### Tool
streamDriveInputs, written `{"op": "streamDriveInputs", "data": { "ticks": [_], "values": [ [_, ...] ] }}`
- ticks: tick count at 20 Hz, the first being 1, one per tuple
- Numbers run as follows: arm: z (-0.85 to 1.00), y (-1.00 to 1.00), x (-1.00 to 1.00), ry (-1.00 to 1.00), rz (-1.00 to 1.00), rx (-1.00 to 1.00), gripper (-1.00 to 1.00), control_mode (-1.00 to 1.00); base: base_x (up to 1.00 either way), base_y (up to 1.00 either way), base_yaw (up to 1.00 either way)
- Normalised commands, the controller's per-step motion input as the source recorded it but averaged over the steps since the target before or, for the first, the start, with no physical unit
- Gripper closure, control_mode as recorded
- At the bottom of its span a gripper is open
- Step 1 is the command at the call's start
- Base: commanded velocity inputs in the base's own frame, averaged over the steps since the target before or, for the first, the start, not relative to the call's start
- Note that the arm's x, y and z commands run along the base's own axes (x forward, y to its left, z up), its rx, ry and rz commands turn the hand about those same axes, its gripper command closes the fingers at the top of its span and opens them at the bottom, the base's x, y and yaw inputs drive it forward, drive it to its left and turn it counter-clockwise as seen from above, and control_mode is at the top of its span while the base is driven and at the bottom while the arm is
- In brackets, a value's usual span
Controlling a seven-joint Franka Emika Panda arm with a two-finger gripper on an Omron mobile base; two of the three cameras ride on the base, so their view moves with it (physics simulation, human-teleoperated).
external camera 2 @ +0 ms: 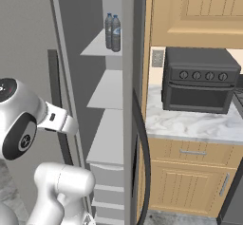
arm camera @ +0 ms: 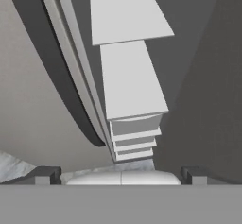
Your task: Take the bottled waters from the counter and place them in the freezer to freeze. Close the freezer door after placing the bottles.
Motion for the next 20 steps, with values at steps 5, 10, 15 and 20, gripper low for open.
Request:
{"op": "streamDriveInputs", "data": {
  "ticks": [5,10,15,20],
  "values": [
    [0.0,0.0,0.0,0.0,0.0,0.0,-1.0,-1.0,0.0,0.0,0.0],
    [0.0,0.0,0.0,0.0,0.0,0.0,-1.0,-1.0,0.0,0.0,0.0],
    [0.0,0.0,-0.02,-0.01,0.0,0.0,-1.0,1.0,-0.13,0.0,0.0],
    [0.0,0.0,0.0,0.0,0.0,0.0,-1.0,1.0,-0.52,0.0,0.0]
  ]
}}
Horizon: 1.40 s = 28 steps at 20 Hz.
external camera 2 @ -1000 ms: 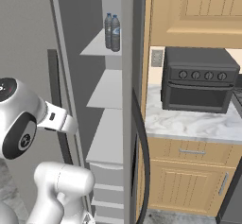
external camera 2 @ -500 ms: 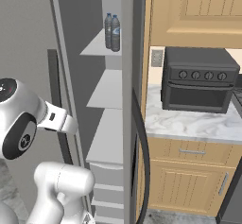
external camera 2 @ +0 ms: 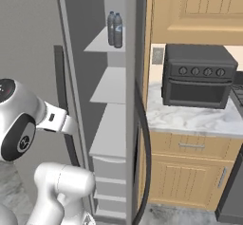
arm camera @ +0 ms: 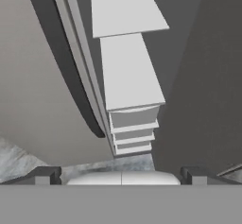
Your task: Take the bottled waters from the counter and place them in the freezer to freeze. Close the freezer door after placing the bottles.
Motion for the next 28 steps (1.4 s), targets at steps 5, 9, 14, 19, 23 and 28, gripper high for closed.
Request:
{"op": "streamDriveInputs", "data": {
  "ticks": [5,9,14,19,23,28],
  "values": [
    [0.0,0.0,0.0,0.0,0.0,0.0,-1.0,1.0,-0.54,0.0,0.0],
    [0.0,0.0,0.0,0.0,0.0,0.0,-1.0,1.0,-0.52,0.0,0.0],
    [0.0,0.0,0.0,0.0,0.0,0.0,-1.0,1.0,-0.49,-0.07,0.01],
    [0.0,0.0,0.0,0.0,0.0,0.0,-1.0,1.0,-0.28,-0.28,0.01],
    [0.0,0.0,0.0,0.0,0.0,0.0,-1.0,1.0,-0.02,-0.5,0.08],
    [0.0,0.0,0.0,0.0,0.0,0.0,-1.0,1.0,0.0,-0.64,0.17]
  ]
}}
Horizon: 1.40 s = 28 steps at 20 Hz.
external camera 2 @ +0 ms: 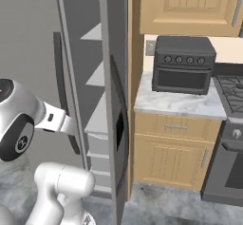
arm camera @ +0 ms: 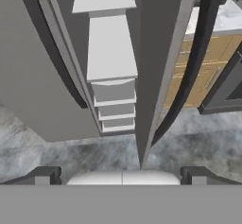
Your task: Take the bottled waters from the counter and place them in the freezer to freeze. Close the freezer door after placing the bottles.
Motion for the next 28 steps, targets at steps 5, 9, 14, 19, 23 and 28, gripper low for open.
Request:
{"op": "streamDriveInputs", "data": {
  "ticks": [5,9,14,19,23,28],
  "values": [
    [0.0,0.0,0.0,0.0,0.0,0.0,-1.0,1.0,0.0,-0.5,0.17],
    [0.0,0.0,0.0,0.0,0.0,0.0,-1.0,1.0,0.0,-0.18,0.1],
    [0.0,0.0,0.0,0.0,0.0,0.0,-1.0,1.0,0.01,-0.03,0.0],
    [0.0,0.0,0.0,0.0,0.0,0.0,-1.0,1.0,0.13,0.0,-0.05],
    [0.0,0.0,0.0,0.0,0.0,0.0,-1.0,1.0,0.23,-0.01,-0.1],
    [0.0,0.0,0.0,0.0,0.0,0.0,-1.0,1.0,0.12,-0.04,-0.09]
  ]
}}
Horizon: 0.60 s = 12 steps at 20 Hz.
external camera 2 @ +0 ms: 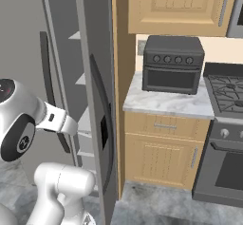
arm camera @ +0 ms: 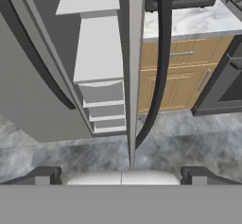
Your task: Take the bottled waters from the counter and place them in the freezer to freeze. Close the freezer door after placing the bottles.
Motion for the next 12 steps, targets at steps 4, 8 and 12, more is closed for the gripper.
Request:
{"op": "streamDriveInputs", "data": {
  "ticks": [4,8,12],
  "values": [
    [0.0,0.0,0.0,0.0,0.0,0.0,-1.0,1.0,0.14,-0.15,-0.04],
    [0.0,0.0,0.0,0.0,0.0,0.0,-1.0,1.0,0.35,-0.13,-0.01],
    [0.0,0.0,0.0,0.0,0.0,0.0,-1.0,1.0,0.32,-0.04,0.0]
  ]
}}
